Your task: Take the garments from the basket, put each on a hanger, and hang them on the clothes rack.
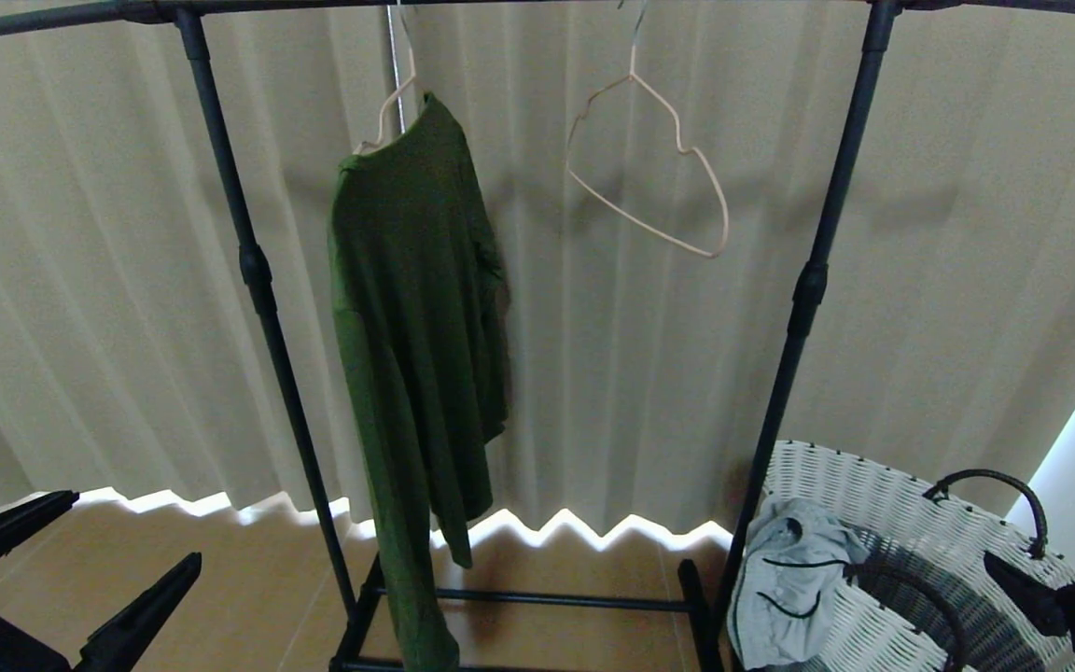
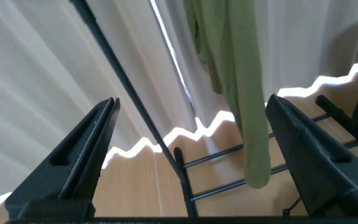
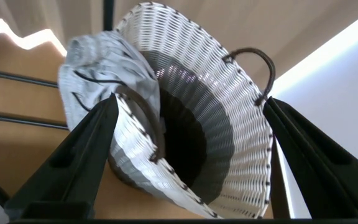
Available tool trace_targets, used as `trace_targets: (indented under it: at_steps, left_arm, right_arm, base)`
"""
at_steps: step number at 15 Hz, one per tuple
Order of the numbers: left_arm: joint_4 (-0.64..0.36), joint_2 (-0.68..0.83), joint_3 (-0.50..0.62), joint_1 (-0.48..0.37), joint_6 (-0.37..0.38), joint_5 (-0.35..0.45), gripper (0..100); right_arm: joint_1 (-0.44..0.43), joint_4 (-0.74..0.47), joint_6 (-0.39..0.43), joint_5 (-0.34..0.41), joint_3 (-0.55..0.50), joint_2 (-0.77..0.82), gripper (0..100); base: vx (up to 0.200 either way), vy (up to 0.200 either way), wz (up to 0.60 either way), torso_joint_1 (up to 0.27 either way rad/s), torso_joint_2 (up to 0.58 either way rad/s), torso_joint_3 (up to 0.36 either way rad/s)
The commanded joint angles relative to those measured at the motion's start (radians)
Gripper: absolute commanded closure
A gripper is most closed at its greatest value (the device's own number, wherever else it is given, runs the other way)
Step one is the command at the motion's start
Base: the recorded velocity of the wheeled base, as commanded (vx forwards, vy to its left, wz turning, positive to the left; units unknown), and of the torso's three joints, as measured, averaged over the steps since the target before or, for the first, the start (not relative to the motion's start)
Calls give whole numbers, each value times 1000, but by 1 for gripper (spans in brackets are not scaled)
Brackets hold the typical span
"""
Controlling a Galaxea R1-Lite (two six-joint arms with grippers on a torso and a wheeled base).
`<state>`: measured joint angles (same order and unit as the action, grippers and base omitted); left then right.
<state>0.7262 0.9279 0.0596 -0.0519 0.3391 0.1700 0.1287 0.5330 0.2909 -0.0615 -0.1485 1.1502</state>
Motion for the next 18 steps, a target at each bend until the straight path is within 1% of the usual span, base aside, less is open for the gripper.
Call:
trace_targets:
  at_steps: [1, 10, 13, 16, 18]
  left_arm:
    - [1, 6, 0, 0, 0, 0, 0]
    - [1, 6, -3, 0, 0, 0, 0]
    - [2, 0, -15, -3, 6, 2, 0]
    - [2, 5, -14, -3, 9, 3, 0]
    - [2, 16, -1, -5, 9, 3, 0]
  right_arm:
    - [0, 2, 1, 0, 1, 0, 0]
    - [0, -2, 1, 0, 3, -9, 0]
    - [0, 1, 8, 3, 32, -12, 0]
    - [0, -5, 96, 6, 92, -15, 0]
    - [-4, -11, 159, 9, 89, 11, 0]
  base:
    - [0, 0, 0, 0, 0, 0]
    - [200, 0, 0, 1, 2, 3]
    - [0, 0, 0, 0, 0, 0]
    - [0, 0, 0, 0, 0, 0]
    - [0, 0, 0, 0, 0, 0]
